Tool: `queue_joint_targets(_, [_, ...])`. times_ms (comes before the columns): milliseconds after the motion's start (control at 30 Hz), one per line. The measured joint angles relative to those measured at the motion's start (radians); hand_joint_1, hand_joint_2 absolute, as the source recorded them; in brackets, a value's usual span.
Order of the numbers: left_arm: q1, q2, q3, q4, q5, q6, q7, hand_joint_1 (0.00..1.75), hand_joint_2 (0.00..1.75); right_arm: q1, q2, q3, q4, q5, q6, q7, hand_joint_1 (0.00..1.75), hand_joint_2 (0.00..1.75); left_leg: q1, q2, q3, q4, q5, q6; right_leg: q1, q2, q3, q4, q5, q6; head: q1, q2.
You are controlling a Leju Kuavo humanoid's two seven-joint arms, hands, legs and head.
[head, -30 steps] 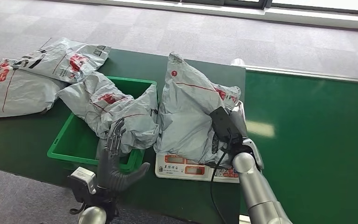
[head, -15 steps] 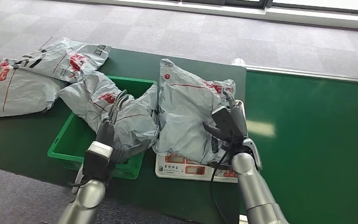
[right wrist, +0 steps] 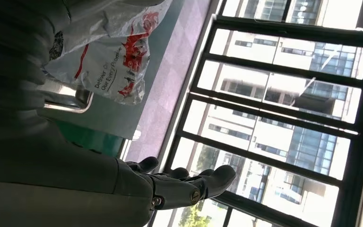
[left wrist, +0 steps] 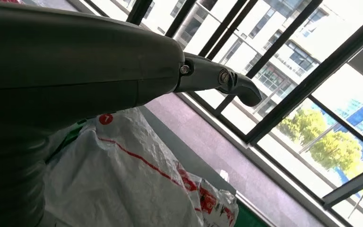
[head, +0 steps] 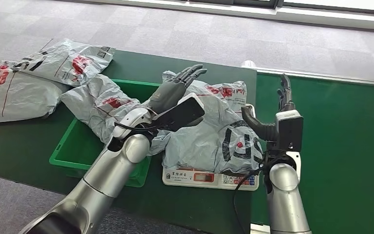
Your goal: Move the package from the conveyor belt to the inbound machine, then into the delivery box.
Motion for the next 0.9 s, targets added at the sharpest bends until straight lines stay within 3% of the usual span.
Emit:
queue_joint_targets(133, [-0.054, -0.034, -0.027, 0.132, -0.004, -0.031, 0.022, 0.0, 1.75, 0.022, -0.008, -0.014, -0.035, -0.037, -0.056, -0.039, 0.0, 1.75, 0.0, 0.001, 0.0, 0.0, 0.0, 0.0, 0.0, 0.001, -0.001, 0.0, 0.0, 0.0, 0.0, 0.0])
queue_joint_targets(300, [-0.106, -0.068, -0.093, 0.305, 0.049, -0.135, 0.128, 0.0, 1.75, 0.041, -0.001, -0.038, -0.122, -0.176, -0.338, -0.265, 0.0, 1.75, 0.0, 0.0, -0.001, 0.0, 0.0, 0.0, 0.0, 0.0, -0.001, 0.0, 0.0, 0.0, 0.0, 0.0])
queue_joint_targets(400, [-0.107, -0.07, -0.102, 0.316, 0.061, -0.14, 0.137, 0.0, 1.75, 0.042, 0.001, -0.041, -0.132, -0.179, -0.358, -0.281, 0.0, 1.75, 0.0, 0.0, -0.001, 0.0, 0.0, 0.0, 0.0, 0.0, -0.001, 0.0, 0.0, 0.0, 0.0, 0.0])
queue_joint_targets(533, [-0.134, -0.092, -0.385, 0.492, 0.279, -0.208, 0.257, 0.0, 1.75, 0.063, 0.101, -0.093, -0.374, -0.122, -0.417, -0.355, 0.0, 1.75, 0.0, 0.003, -0.001, -0.001, 0.0, 0.001, 0.0, 0.003, -0.002, 0.0, 0.0, 0.0, 0.0, 0.0])
queue_joint_targets(767, [-0.162, -0.095, -0.504, 0.555, 0.302, -0.236, 0.283, 0.03, 1.75, 0.071, 0.13, -0.098, -0.452, -0.123, -0.417, -0.355, 0.0, 1.75, 0.0, 0.004, 0.0, -0.001, 0.0, 0.001, 0.0, 0.003, 0.0, 0.0, 0.0, 0.0, 0.0, 0.0])
queue_joint_targets(900, [-0.17, -0.097, -0.532, 0.572, 0.312, -0.236, 0.289, 1.74, 1.75, 0.075, 0.136, -0.098, -0.469, -0.123, -0.417, -0.355, 0.0, 1.75, 0.0, 0.004, 0.001, -0.001, 0.0, 0.001, 0.0, 0.003, 0.001, 0.0, 0.0, 0.0, 0.0, 0.0])
